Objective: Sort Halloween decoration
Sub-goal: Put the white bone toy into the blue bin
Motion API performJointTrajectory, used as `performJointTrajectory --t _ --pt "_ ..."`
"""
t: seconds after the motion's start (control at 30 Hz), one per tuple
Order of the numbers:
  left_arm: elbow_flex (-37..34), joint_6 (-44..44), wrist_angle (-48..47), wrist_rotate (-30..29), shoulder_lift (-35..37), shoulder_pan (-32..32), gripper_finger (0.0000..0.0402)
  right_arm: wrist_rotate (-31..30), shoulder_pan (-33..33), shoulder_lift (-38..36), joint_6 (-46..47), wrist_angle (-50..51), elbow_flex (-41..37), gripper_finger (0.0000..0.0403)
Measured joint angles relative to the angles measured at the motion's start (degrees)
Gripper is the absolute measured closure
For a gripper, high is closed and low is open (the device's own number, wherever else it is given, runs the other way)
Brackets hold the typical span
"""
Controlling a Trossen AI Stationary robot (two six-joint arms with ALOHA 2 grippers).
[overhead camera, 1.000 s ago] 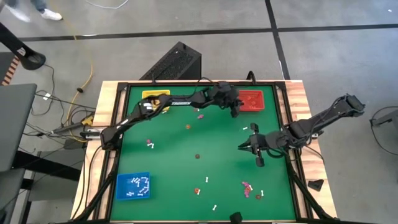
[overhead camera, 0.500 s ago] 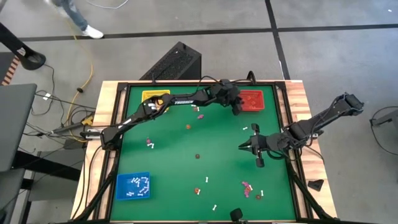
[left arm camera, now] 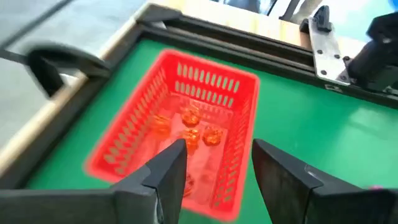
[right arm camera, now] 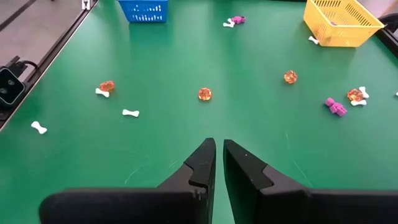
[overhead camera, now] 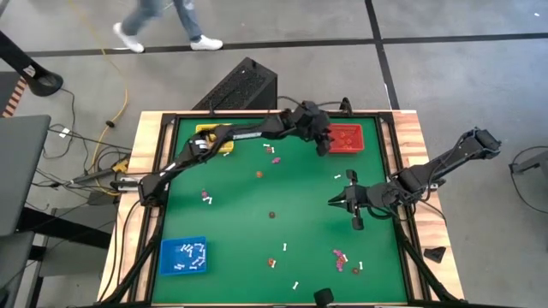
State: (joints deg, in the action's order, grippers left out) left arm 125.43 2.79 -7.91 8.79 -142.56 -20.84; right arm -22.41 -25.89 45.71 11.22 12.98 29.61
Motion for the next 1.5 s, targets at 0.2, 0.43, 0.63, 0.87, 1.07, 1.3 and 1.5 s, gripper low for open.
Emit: performJointTrajectory --t 0.2,0.43,0.63,0.87,1.07,1.3,1.5 --pt "0.0 -9.0 -23.7 -8.4 9.3 0.6 0.0233 0.0 0.0 0.1 0.9 -0.3 0.0 0.0340" --pt "0.0 -14.1 -50.0 -19.8 18.9 3.4 0.0233 0.0 0.0 3.0 1.0 -4.9 0.0 0.0340" --pt "-1.4 -10.6 -60.2 -26.3 25.6 7.8 0.0233 0.0 0.0 6.5 1.0 -7.4 0.0 0.0340" --pt "-22.2 -3.5 -53.5 -33.3 41.7 14.6 0.0233 0.0 0.0 8.2 0.9 -8.4 0.0 0.0340" --pt "-51.7 6.9 -32.5 -36.8 60.1 24.5 0.0233 0.0 1.5 8.3 0.3 -9.4 0.0 0.0340" --pt "-81.6 11.5 4.2 -42.5 73.6 38.1 0.0233 2.1 3.0 9.4 2.6 -5.9 0.0 0.0340" --pt "-96.3 7.3 27.8 -44.1 75.0 43.0 0.0233 3.2 3.5 10.1 11.7 0.4 0.4 0.0340"
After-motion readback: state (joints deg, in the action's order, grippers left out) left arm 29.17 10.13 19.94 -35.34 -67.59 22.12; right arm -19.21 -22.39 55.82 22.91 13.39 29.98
